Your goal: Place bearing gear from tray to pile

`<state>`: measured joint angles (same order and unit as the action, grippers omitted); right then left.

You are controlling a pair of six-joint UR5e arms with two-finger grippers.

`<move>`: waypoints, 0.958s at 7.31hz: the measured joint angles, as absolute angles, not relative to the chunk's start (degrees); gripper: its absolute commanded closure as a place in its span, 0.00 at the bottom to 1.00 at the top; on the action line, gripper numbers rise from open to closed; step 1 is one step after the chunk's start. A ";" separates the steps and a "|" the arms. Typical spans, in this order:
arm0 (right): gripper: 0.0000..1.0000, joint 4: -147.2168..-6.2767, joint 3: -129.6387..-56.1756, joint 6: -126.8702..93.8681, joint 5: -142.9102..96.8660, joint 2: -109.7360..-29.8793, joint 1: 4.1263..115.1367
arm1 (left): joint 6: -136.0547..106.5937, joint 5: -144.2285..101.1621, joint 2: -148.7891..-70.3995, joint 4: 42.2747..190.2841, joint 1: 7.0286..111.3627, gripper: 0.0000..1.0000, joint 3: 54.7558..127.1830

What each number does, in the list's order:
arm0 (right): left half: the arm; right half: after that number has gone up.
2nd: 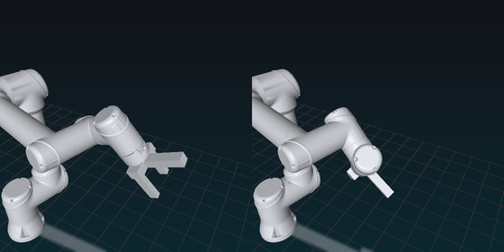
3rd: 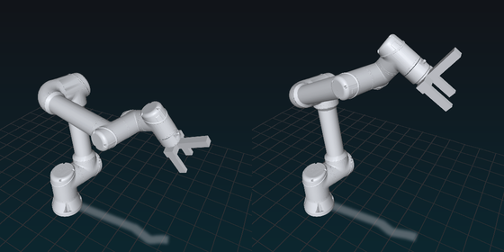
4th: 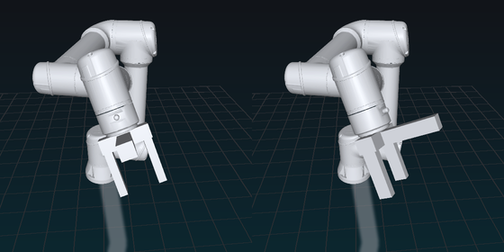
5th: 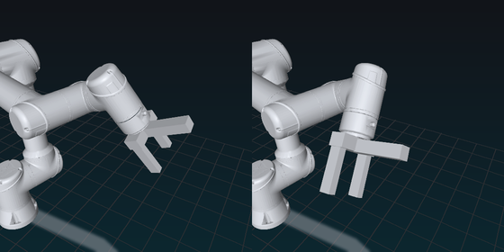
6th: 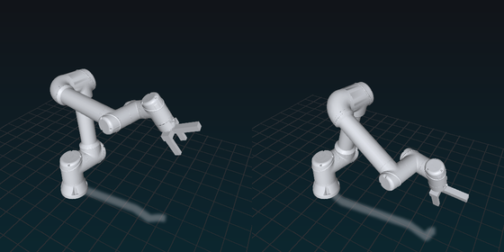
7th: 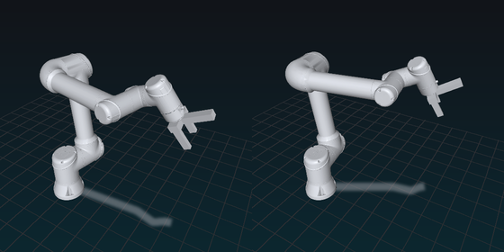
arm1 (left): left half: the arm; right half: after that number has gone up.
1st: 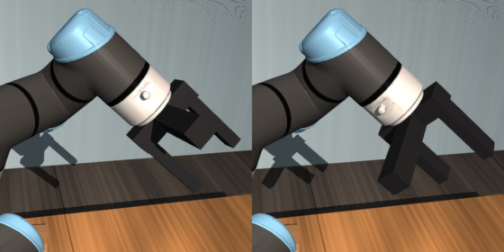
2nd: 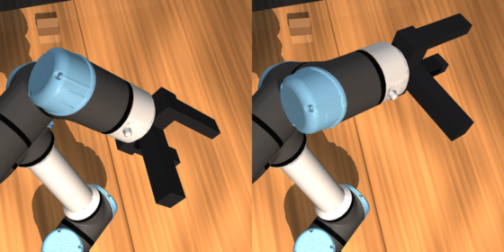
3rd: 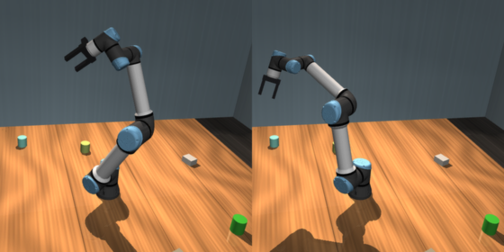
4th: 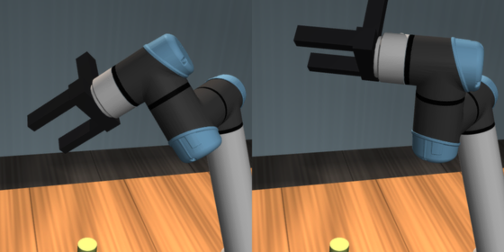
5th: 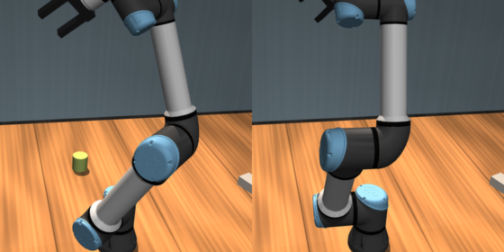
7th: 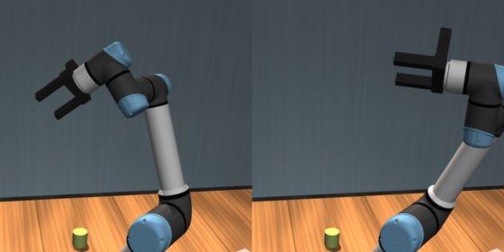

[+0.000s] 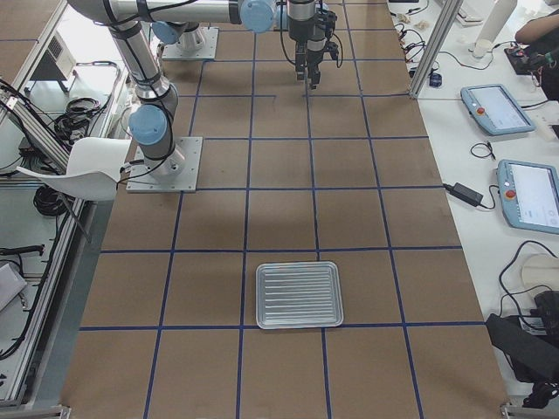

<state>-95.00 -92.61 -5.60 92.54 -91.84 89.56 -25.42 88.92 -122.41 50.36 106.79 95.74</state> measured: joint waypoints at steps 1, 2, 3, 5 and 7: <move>0.00 -94.99 -92.66 -5.63 92.50 -91.84 89.66 | -25.40 88.92 -122.39 50.17 106.70 0.65 95.92; 0.00 -94.95 -92.69 -5.63 92.47 -91.85 89.70 | -25.40 88.89 -122.40 50.12 106.60 0.70 96.01; 0.00 -94.94 -92.74 -5.63 92.46 -91.85 89.72 | -25.44 88.87 -122.41 50.10 106.53 0.70 96.11; 0.00 -94.94 -92.79 -5.59 92.46 -91.83 89.73 | -25.53 88.82 -122.45 50.08 106.46 0.89 96.34; 0.00 -94.94 -92.81 -5.56 92.46 -91.77 89.74 | -24.41 88.80 -121.85 50.87 105.05 0.91 95.79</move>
